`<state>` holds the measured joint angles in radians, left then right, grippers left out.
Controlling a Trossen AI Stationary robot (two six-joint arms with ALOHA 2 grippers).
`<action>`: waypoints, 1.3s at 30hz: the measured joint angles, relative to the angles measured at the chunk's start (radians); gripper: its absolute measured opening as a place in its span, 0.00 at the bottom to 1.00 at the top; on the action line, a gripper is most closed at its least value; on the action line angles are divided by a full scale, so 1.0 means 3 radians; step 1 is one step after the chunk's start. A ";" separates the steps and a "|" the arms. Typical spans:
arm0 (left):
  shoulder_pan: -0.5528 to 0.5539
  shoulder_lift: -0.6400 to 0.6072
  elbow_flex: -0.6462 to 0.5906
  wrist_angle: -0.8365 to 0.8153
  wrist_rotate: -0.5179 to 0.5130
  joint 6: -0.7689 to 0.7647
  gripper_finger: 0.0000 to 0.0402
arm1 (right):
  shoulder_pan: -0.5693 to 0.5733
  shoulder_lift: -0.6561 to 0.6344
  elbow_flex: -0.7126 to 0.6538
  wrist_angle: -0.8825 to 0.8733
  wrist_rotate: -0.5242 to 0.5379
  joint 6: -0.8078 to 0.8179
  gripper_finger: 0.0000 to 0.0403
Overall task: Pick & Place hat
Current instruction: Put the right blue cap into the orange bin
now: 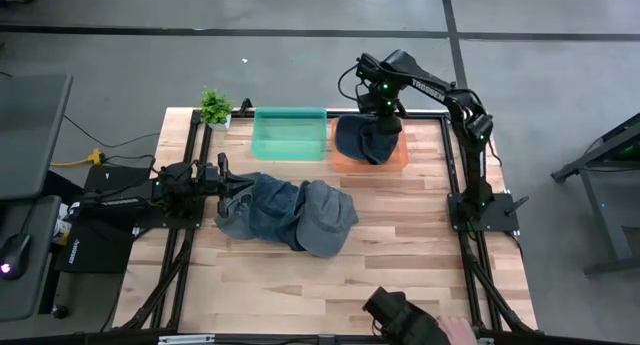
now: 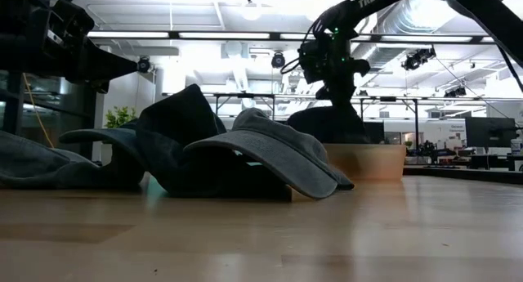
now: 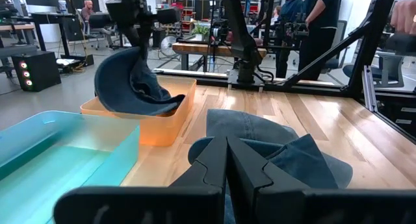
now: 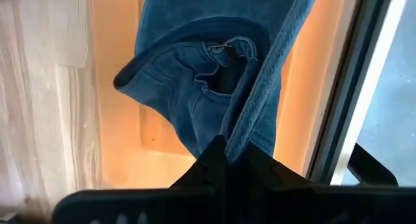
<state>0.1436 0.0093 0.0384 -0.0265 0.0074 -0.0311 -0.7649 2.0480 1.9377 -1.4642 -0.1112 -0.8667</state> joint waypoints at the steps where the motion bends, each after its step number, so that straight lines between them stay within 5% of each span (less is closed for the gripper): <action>1: 0.0000 0.0000 0.0000 0.0000 -0.0001 0.0000 0.00 | 0.0001 0.0013 -0.0001 0.0013 0.0000 -0.0005 0.02; 21: 0.0000 0.0000 0.0000 0.0000 -0.0001 0.0000 0.00 | 0.0002 0.0512 -0.0005 0.0058 0.0006 0.0093 0.03; 39: 0.0000 0.0000 0.0001 0.0000 -0.0001 0.0000 0.00 | 0.0007 0.0520 -0.0005 0.0250 0.0696 0.0720 0.38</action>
<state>0.1436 0.0093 0.0387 -0.0265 0.0071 -0.0311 -0.7628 2.2039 1.9362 -1.3891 0.0976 -0.6506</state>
